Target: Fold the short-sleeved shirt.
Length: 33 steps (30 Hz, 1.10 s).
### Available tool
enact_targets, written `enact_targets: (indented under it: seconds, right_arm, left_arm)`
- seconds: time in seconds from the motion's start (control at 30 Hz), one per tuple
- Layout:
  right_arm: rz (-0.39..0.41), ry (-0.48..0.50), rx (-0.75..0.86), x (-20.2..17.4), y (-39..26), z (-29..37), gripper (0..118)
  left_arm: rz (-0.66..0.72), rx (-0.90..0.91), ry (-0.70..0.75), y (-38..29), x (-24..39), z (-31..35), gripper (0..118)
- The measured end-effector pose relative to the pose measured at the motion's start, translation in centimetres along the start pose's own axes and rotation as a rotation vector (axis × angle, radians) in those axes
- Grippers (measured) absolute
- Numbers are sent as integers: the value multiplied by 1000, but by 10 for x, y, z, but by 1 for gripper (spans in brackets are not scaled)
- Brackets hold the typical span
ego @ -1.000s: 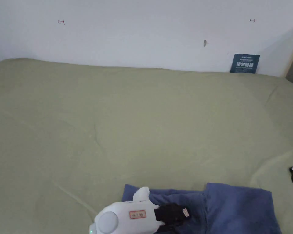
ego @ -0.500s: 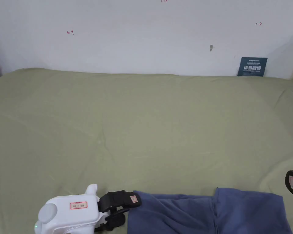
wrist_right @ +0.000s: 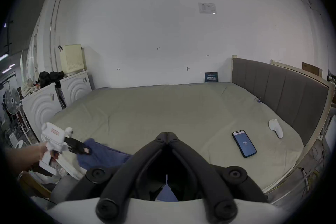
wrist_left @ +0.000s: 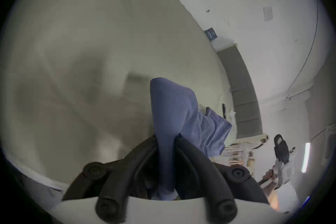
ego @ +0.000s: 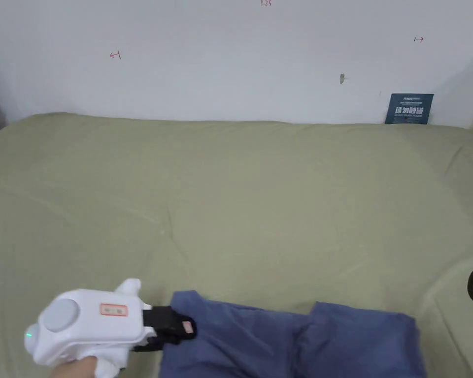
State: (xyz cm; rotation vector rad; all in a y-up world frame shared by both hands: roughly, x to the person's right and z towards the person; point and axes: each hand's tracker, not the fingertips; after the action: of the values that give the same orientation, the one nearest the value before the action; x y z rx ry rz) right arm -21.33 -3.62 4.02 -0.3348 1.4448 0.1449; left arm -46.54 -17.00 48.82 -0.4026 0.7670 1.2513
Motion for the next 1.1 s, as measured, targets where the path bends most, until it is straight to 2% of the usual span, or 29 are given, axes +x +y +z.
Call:
enact_targets:
  seconds: [0.17,0.23,0.3,0.37,0.43,0.53,0.83,0.87,0.9,0.97,1.03,1.1]
  right_arm:
    - [29,11,-15,-7,-1,-7,0]
    - [30,23,-27,-8,-3,-9,0]
    - [33,23,-39,-11,-5,-11,0]
    - [44,18,-58,-12,-4,-14,0]
    - [50,6,-86,-15,-1,-15,0]
    - [64,-8,-105,-16,1,-14,0]
    - [50,-27,-134,-3,-6,-8,0]
    - [51,-31,-140,-2,-7,-8,0]
    - [48,-29,-142,0,-8,-8,0]
    - [38,-27,-146,0,-9,-7,0]
    - [34,-20,-150,1,-10,-8,0]
    - [36,-11,-168,2,-10,-8,0]
  left_arm:
    - [-67,129,235,23,-28,96,7]
    - [-172,168,363,25,-18,117,7]
    - [-265,198,504,26,-17,122,7]
    - [-290,217,539,19,3,110,7]
    - [-320,221,491,10,24,90,7]
    - [-339,130,309,-4,49,50,8]
    - [-379,-55,108,-30,113,-72,9]
    - [-375,-85,102,-33,114,-84,18]
    - [-377,-117,72,-36,111,-94,37]
    - [-320,-183,26,-40,100,-115,89]
    - [-257,-209,-28,-37,92,-119,89]
    - [-256,-180,-24,-26,90,-102,88]
